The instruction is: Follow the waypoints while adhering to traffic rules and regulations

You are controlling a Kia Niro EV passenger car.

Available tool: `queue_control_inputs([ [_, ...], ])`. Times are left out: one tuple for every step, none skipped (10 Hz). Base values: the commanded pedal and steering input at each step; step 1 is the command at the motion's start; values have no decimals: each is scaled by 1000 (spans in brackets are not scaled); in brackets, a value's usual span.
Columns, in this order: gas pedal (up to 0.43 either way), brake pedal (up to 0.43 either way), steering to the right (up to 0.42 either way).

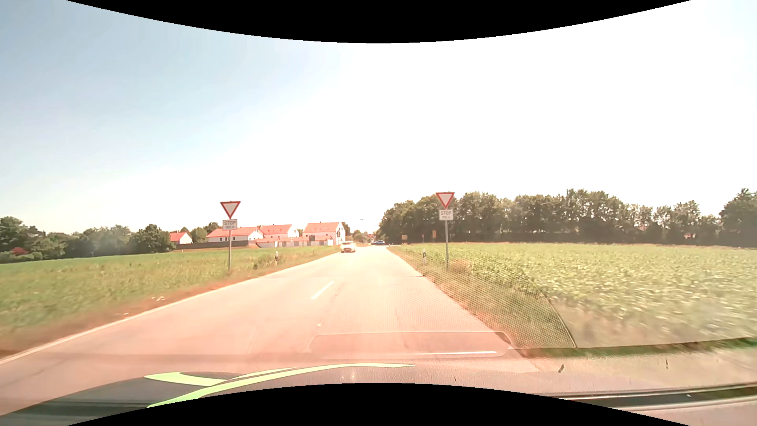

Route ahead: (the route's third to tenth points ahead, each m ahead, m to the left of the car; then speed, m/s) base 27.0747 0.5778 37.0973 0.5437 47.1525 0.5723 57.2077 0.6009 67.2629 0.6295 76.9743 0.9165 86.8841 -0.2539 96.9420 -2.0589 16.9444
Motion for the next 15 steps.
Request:
queue_control_inputs([
  [0, 0, 0],
  [0, 0, 0],
  [0, 0, 0],
  [0, 0, 1],
  [0, 0, 1],
  [0, 6, 1],
  [0, 12, 1],
  [0, 12, 1],
  [0, 12, 0],
  [0, 12, 0],
  [0, 12, 0],
  [0, 12, 0],
  [0, 12, 0],
  [0, 12, 0],
  [0, 24, 0],
])
